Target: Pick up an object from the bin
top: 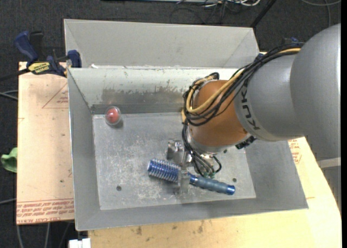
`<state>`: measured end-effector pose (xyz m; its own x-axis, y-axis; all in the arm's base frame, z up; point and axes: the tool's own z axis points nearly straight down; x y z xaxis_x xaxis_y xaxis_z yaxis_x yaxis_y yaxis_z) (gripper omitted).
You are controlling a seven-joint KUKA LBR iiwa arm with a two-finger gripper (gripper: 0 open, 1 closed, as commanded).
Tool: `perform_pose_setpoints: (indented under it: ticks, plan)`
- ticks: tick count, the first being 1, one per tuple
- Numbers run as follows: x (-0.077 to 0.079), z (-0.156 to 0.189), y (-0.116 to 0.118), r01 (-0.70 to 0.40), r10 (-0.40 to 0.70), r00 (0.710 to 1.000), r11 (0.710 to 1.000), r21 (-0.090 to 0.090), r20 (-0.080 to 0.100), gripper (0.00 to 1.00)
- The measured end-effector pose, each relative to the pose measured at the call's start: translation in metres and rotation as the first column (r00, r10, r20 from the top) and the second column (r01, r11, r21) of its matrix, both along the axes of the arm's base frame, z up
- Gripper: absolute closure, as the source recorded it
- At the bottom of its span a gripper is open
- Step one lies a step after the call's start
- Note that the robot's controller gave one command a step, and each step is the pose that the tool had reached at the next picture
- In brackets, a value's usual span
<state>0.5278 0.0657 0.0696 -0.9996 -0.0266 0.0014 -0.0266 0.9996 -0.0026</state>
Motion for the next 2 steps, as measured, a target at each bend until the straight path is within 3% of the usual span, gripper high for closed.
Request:
perform_pose_setpoints:
  ticks: [1, 2]
  plan:
    - [-0.001, 0.000, 0.005, -0.006, 0.006, 1.000, 1.000, 0.004, 0.000, 1.00]
    - [-0.020, 0.159, 0.029, -0.069, 0.069, 0.998, 0.998, 0.005, 0.010, 1.00]
